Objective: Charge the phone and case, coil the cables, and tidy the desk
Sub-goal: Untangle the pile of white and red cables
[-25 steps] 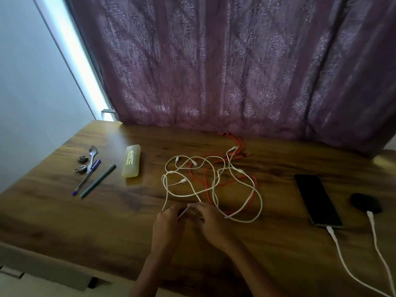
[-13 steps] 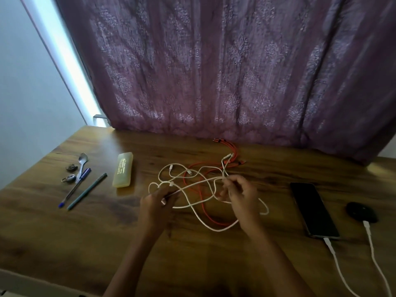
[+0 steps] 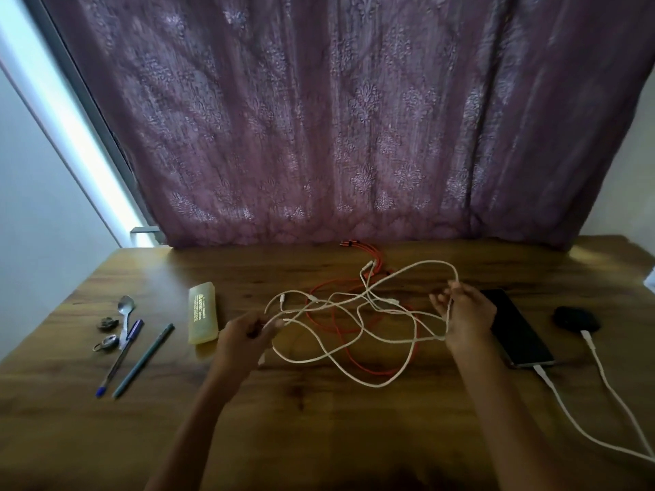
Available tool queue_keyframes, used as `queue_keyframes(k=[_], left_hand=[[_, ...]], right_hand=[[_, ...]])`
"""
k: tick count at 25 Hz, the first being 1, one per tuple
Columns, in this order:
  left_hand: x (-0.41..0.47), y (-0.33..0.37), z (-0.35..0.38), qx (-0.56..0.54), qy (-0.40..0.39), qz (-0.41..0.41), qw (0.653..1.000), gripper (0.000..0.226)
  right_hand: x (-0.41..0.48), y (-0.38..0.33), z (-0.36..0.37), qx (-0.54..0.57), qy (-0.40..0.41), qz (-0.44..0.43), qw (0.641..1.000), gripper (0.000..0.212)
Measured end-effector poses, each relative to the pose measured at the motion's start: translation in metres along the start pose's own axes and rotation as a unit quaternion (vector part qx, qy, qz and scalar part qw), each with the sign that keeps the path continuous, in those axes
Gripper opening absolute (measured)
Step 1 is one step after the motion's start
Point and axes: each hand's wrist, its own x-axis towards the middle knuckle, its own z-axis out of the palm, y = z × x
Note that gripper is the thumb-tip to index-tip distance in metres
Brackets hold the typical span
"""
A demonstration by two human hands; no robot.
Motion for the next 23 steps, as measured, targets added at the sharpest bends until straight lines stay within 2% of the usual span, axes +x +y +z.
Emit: queue_keyframes(k=[2, 4, 5, 6, 8, 9, 10, 11, 13, 14, 17, 19, 21, 23], left_hand=[[0.0, 0.003, -0.005, -0.098, -0.062, -0.037, 0.993, 0.02], [-0.001, 0.01, -0.007, -0.243, -0.111, -0.086, 0.96, 0.02], [0.001, 0.015, -0.005, -0.303, -0.125, -0.109, 0.939, 0.022], [0.002, 0.022, -0.002, -0.346, -0.136, -0.126, 0.92, 0.026], [0.004, 0.041, 0.007, -0.39, -0.17, -0.14, 0.894, 0.03], [0.004, 0.052, 0.011, -0.403, -0.19, -0.137, 0.885, 0.031], [0.003, 0.062, 0.015, -0.415, -0.209, -0.13, 0.876, 0.032], [0.001, 0.07, 0.018, -0.426, -0.227, -0.119, 0.868, 0.032], [-0.002, 0.082, 0.021, -0.439, -0.26, -0.083, 0.856, 0.032], [-0.004, 0.086, 0.021, -0.441, -0.27, -0.064, 0.853, 0.032], [-0.004, 0.091, 0.022, -0.466, -0.257, -0.039, 0.846, 0.041], [0.0, 0.091, 0.023, -0.505, -0.229, -0.036, 0.831, 0.044], [0.004, 0.089, 0.025, -0.537, -0.202, -0.032, 0.818, 0.043], [0.006, 0.09, 0.027, -0.555, -0.176, -0.024, 0.813, 0.045]], right_hand=[[0.004, 0.003, -0.01, -0.013, 0.048, 0.02, 0.999, 0.016], [0.002, 0.01, -0.017, -0.19, 0.053, -0.01, 0.98, 0.029], [-0.008, 0.014, -0.018, -0.29, 0.038, -0.052, 0.955, 0.039], [-0.022, 0.019, -0.016, -0.357, 0.01, -0.12, 0.926, 0.046], [-0.053, 0.026, -0.01, -0.393, -0.068, -0.279, 0.873, 0.051], [-0.068, 0.028, -0.006, -0.391, -0.121, -0.334, 0.849, 0.045], [-0.081, 0.03, -0.002, -0.391, -0.18, -0.352, 0.831, 0.035], [-0.093, 0.029, 0.002, -0.396, -0.24, -0.327, 0.824, 0.026], [-0.113, 0.022, 0.012, -0.37, -0.355, -0.207, 0.833, 0.022], [-0.117, 0.019, 0.015, -0.344, -0.38, -0.168, 0.842, 0.022], [-0.121, 0.004, 0.015, -0.309, -0.363, -0.114, 0.872, 0.016], [-0.127, -0.006, 0.01, -0.317, -0.391, -0.089, 0.859, 0.015], [-0.13, -0.008, 0.006, -0.355, -0.418, -0.124, 0.827, 0.011], [-0.129, -0.005, 0.002, -0.439, -0.396, -0.229, 0.773, 0.017]])
